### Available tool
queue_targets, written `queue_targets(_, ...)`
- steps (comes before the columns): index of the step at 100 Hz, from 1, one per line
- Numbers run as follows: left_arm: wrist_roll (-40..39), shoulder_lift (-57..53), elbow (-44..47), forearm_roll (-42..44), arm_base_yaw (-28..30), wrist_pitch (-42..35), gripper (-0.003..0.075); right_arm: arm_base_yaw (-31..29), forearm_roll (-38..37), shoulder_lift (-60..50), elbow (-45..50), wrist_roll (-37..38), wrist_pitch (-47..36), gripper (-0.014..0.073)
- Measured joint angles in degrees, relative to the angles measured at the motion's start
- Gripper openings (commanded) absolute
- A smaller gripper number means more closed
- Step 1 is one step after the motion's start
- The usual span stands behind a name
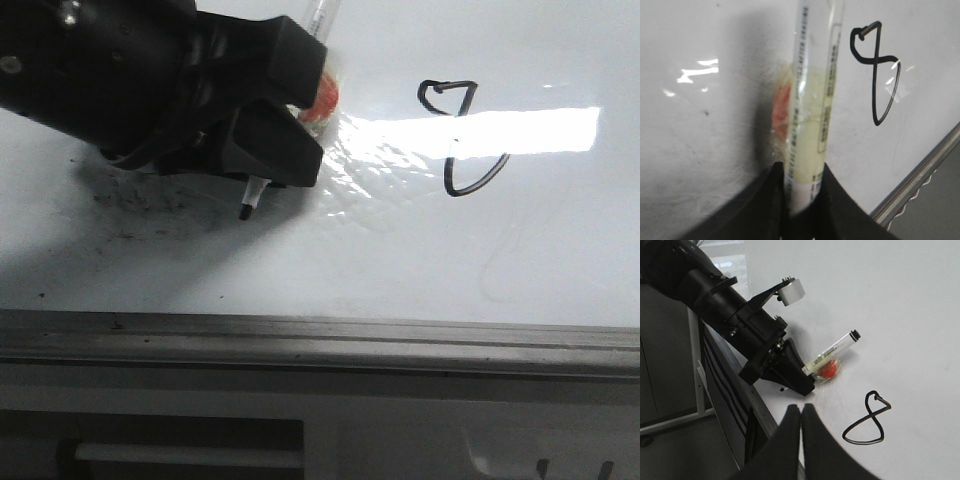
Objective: Write number 8 on whiteboard
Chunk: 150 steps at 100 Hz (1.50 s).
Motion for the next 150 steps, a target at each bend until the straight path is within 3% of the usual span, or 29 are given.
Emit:
queue_targets(33, 0.0, 1.28, -0.38, 0.0, -0.47, 0.8, 0.0003, 0.0, 0.0, 0.0, 0.0, 0.36, -0.68, -0.0053)
queue_targets(40, 0.0, 1.28, -0.48, -0.04, -0.47, 0.57, 0.0072, 0.0, 0.0, 0.0, 0.0, 0.44, -0.68, -0.0053)
queue_targets(57, -0.21, 1.28, -0.48, -0.17, -0.7, -0.09, 0.0324, 0.0, 0.0, 0.0, 0.0, 0.44, -0.68, -0.0053)
queue_targets(84, -0.42, 1.28, -0.6, -0.17, -0.96, 0.62, 0.0367, 0.0, 0.0, 0.0, 0.0, 0.44, -1.03, -0.0053)
queue_targets(108, -1.4, 1.28, -0.63, -0.27, -1.44, 2.75, 0.0667, 0.0, 0.0, 0.0, 0.6, 0.44, -1.37, -0.0053)
queue_targets(123, -1.38, 0.23, -0.73, -0.27, -1.54, 2.76, 0.0668, 0.0, 0.0, 0.0, 1.53, 0.44, -1.65, -0.0053)
queue_targets(150, -1.38, -7.89, -0.09, -0.27, -0.31, -6.36, 0.0622, 0.0, -0.24, 0.0, 1.66, 0.44, -2.85, -0.0053)
